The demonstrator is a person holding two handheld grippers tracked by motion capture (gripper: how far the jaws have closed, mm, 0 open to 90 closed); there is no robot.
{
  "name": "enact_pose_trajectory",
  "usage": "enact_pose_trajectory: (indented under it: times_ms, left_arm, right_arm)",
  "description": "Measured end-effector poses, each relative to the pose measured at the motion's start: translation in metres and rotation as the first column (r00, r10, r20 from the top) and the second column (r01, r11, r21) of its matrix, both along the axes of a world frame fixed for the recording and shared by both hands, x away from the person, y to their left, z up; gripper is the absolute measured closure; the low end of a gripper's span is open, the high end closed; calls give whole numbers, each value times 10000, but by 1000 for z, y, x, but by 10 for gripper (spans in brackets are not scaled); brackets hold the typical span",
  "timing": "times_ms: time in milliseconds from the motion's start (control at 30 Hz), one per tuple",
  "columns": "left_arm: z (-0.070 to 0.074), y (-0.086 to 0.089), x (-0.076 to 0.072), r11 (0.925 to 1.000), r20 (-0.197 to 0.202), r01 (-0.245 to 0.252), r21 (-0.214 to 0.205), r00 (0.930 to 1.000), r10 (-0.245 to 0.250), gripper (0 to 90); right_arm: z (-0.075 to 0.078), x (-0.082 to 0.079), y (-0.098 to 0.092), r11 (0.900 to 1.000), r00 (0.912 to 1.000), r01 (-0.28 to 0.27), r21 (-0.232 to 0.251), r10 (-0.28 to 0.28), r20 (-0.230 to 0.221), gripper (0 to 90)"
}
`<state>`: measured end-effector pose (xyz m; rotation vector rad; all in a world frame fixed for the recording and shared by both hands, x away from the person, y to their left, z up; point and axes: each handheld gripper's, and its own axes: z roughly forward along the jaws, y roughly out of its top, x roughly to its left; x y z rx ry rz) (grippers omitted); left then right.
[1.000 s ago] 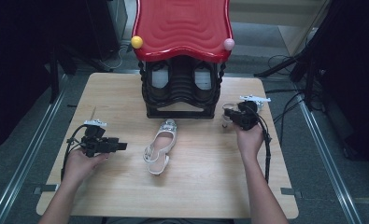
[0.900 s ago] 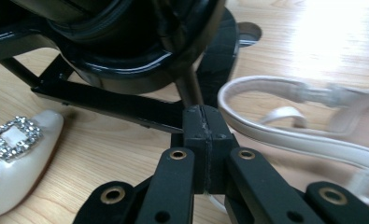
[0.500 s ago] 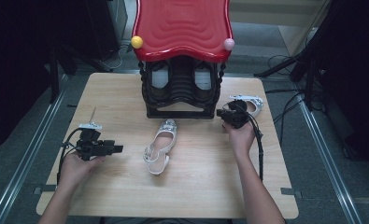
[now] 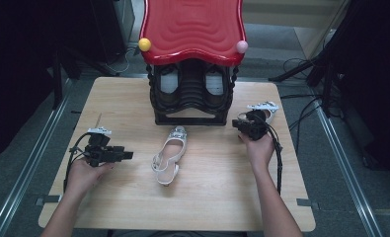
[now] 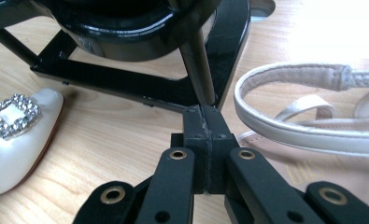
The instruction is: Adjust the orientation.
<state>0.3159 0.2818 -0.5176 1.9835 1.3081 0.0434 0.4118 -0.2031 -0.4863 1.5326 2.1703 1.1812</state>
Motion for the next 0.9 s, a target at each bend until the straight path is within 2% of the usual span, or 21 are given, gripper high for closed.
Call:
enact_pose_trajectory:
  times_ms: [200,267,400,567,733,767,833,900]
  left_arm:
    - [1,-4,7,9999,81,103,13,9999,-103,424]
    - [1,-6,9,9999,146,79,-110,9999,-78,424]
    - [0,-8,13,9999,21,79,-82,10000,-78,426]
    - [0,-12,20,9998,66,195,-66,9998,-195,427]
    - [-1,-16,26,9996,150,163,-247,9998,-159,427]
    - [-1,-16,28,9998,10,181,-123,9998,-181,427]
    - [-2,-18,29,9999,84,138,55,9999,-138,427]
    - [-4,-20,30,9996,-30,240,171,9997,-239,427]
  right_arm:
    - [0,-9,-8,10000,10000,51,-30,-51,51,900]
    - [0,-14,-12,10000,10000,85,-26,-85,36,900]
    - [0,-19,-17,9999,9999,165,11,-165,-40,900]
    - [0,-26,-26,9997,9997,260,-43,-260,-33,900]
    - [0,-36,-39,9991,9991,407,-120,-408,-65,900]
    - [0,-36,-39,9991,9991,407,-120,-408,-65,900]
    - [0,-39,-44,9986,9987,501,-181,-503,-127,900]
    - [0,-44,-52,9969,9969,736,-273,-743,-256,900]
